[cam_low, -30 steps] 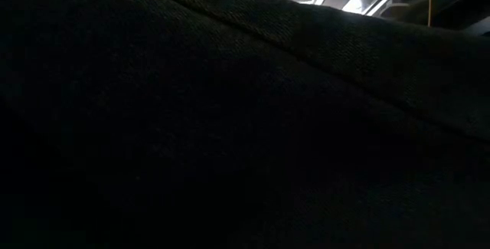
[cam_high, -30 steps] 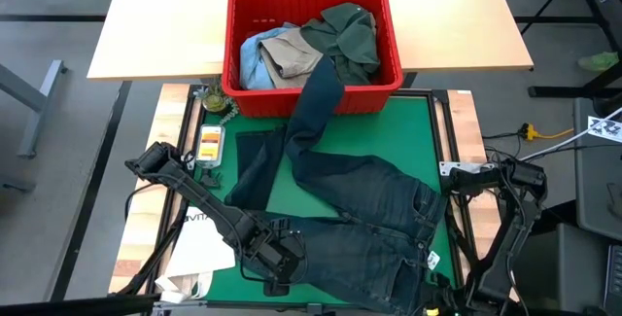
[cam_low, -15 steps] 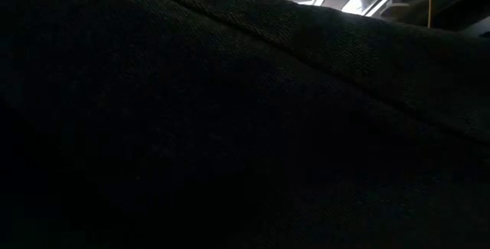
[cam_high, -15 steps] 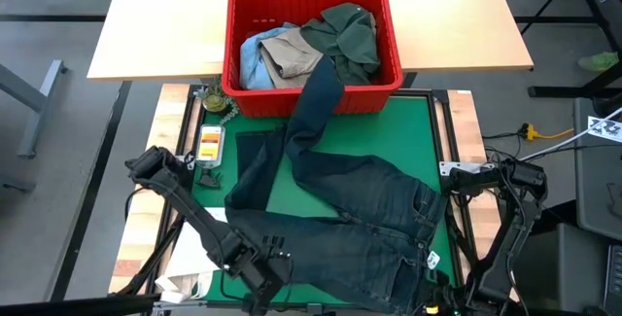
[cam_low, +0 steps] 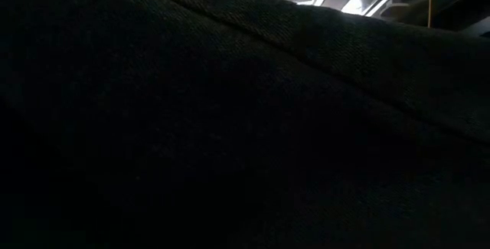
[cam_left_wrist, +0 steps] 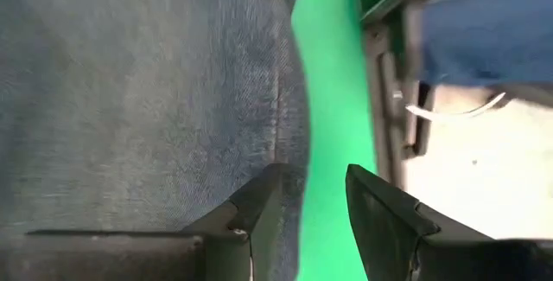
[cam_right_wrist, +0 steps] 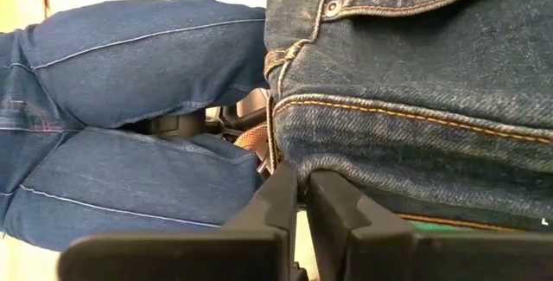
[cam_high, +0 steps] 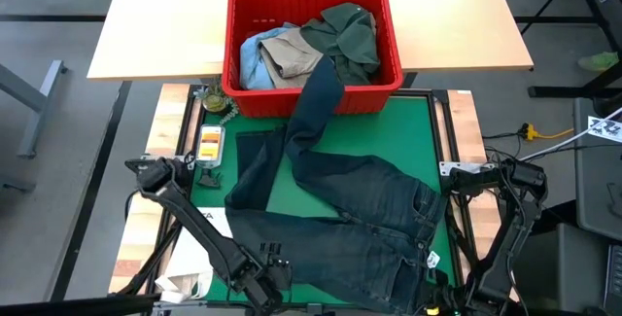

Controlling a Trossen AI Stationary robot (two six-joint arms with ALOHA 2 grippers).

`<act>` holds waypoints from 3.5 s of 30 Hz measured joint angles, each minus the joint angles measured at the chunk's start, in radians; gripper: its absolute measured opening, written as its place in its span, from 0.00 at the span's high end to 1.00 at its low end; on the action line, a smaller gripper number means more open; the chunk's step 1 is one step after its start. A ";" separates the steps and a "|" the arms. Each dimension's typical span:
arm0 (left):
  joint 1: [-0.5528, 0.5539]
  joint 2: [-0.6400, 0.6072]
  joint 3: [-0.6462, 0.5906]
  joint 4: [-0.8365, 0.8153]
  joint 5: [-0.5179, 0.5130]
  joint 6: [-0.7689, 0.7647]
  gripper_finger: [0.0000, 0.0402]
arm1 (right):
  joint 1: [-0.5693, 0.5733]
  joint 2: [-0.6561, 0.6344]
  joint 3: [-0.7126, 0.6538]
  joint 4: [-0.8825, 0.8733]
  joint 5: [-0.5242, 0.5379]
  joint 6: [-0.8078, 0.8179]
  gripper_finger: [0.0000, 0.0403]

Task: Fold Laundry from Bin
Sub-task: Fold the dark blue pants

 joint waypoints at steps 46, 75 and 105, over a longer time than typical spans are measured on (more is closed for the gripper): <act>0.070 0.063 0.021 0.056 0.295 0.048 0.71 | 0.000 -0.039 0.023 0.200 -0.287 -0.214 0.64; 0.261 0.062 -0.183 0.157 0.010 0.247 0.80 | -0.183 0.093 0.042 -0.064 -0.320 -0.628 0.65; 0.282 0.030 0.280 -0.454 0.000 0.350 0.92 | -0.144 0.106 0.338 -0.453 -0.309 -0.720 0.65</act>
